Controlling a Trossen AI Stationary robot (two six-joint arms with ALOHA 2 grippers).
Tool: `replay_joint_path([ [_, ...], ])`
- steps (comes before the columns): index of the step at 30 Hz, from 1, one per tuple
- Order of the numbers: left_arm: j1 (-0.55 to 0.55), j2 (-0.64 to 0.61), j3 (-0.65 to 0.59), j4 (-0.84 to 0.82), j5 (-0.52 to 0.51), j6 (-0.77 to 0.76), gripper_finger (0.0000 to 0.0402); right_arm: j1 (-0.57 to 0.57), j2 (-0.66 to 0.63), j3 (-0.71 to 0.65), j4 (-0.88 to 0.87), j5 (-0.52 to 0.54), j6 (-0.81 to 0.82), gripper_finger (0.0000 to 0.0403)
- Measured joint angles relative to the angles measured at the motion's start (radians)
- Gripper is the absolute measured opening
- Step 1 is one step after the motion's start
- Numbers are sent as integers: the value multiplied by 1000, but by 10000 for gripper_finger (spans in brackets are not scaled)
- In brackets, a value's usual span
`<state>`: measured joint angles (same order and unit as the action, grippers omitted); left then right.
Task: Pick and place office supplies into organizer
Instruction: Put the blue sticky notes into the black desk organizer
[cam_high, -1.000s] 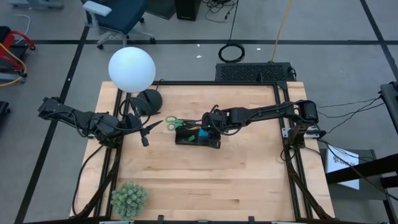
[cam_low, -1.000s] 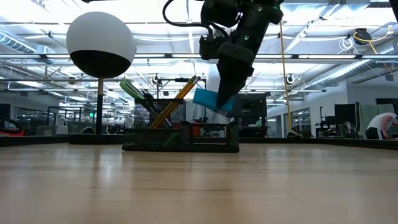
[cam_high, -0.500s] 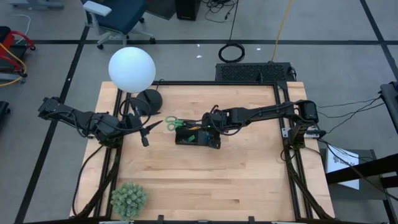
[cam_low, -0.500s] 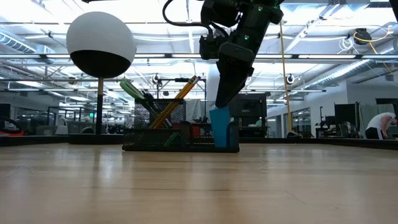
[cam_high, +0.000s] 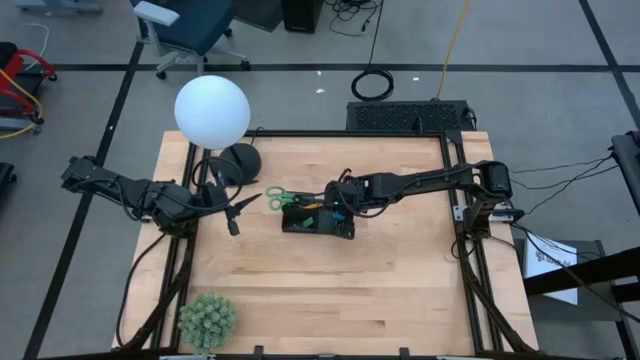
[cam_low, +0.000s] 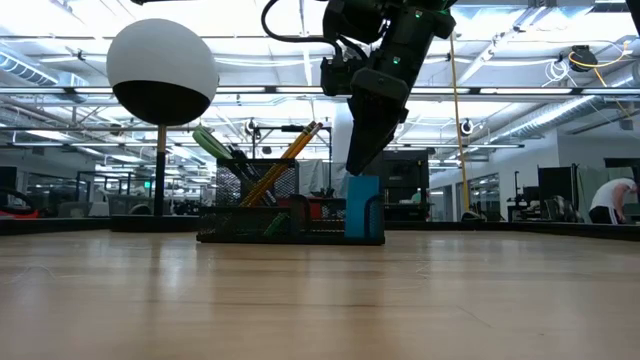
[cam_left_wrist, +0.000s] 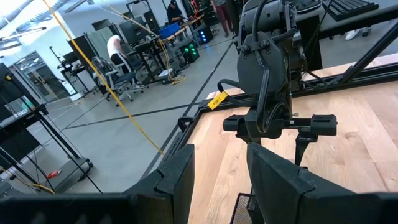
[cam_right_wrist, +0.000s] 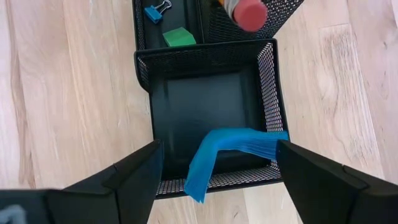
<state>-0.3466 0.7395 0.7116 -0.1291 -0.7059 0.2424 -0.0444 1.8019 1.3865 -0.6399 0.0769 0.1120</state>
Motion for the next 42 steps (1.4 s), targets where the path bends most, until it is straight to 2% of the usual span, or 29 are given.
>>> replay_joint_path([
  [10, 0, 0, 0, -1, 0, 0, 154, 2, 0, 0, 3, -3, 28, 296],
  [15, 0, 0, 0, -1, 0, 0, 154, 18, 0, 0, 0, -55, 69, 287],
  [22, 0, 0, 0, -1, 0, 0, 154, 53, 0, 0, -34, -48, 104, 268],
  [25, 0, 0, 0, -1, 0, 0, 154, 53, 0, -17, -16, -39, 132, 252],
  [29, 0, 0, 0, -1, 0, 0, 154, 47, 0, -50, -16, 26, 137, 227],
  [36, 0, 0, 0, -1, 0, 0, 154, 42, 0, -73, 63, 25, 136, 186],
  [42, 0, 0, 0, -1, 0, -1, 154, 40, 0, -73, 77, -6, 138, 115],
])
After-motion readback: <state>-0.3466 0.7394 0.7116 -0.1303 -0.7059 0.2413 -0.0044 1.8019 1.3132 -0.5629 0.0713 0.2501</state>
